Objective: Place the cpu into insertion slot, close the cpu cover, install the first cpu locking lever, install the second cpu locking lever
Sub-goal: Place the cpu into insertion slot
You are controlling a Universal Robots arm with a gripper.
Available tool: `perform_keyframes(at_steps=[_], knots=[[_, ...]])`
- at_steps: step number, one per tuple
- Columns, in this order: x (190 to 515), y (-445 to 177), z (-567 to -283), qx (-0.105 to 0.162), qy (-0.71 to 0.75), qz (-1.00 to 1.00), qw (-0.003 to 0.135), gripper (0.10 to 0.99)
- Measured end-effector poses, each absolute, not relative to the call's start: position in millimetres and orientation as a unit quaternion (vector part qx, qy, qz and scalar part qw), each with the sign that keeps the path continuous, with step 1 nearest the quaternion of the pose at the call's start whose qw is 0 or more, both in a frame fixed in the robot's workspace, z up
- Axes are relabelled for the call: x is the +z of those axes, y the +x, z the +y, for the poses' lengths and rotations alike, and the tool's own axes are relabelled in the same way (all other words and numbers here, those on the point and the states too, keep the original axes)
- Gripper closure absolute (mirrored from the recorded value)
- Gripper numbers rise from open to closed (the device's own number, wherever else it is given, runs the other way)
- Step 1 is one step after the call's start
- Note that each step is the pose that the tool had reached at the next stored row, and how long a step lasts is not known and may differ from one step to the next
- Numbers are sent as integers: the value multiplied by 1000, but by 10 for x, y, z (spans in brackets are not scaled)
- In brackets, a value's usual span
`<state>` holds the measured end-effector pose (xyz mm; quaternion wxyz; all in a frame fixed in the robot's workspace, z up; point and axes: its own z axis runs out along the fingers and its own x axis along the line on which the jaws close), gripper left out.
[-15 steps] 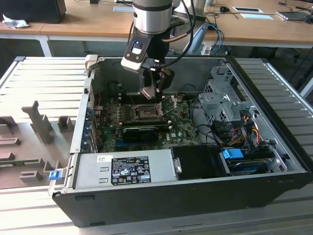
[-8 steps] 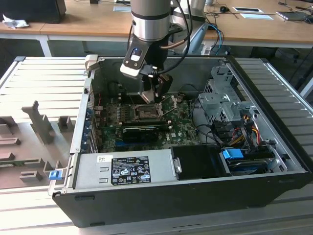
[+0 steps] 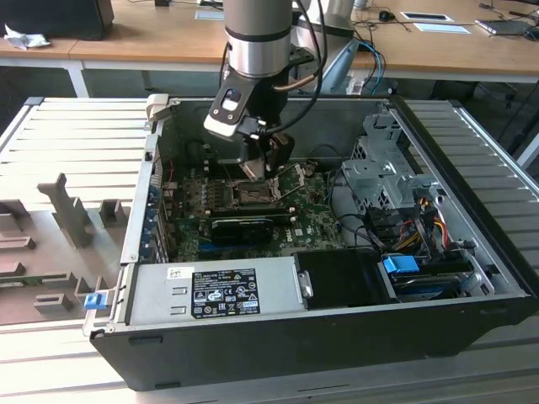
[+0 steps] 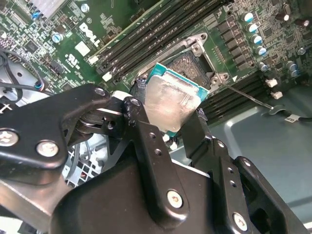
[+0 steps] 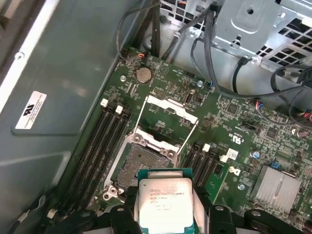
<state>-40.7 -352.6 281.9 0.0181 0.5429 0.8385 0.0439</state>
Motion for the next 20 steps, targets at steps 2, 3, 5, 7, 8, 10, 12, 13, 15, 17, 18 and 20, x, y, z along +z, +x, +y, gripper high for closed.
perform_keyframes(at_steps=[2,3,5,7,8,10,12,13,15,17,18,20], knots=[[2804,-407,-3526,44,544,838,18,553],[2784,-407,-3526,44,544,838,18,553],[2761,-409,-3526,43,557,829,19,553],[2739,-409,-3526,43,572,819,19,553],[2712,-409,-3526,43,592,805,20,553],[2676,-409,-3526,42,615,787,22,553],[2652,-409,-3526,41,632,774,23,553],[2641,-409,-3526,41,640,767,23,553],[2617,-409,-3526,41,654,755,24,553],[2594,-409,-3526,40,667,744,24,553],[2589,-409,-3526,40,668,742,24,553],[2584,-409,-3526,40,670,741,24,553]])
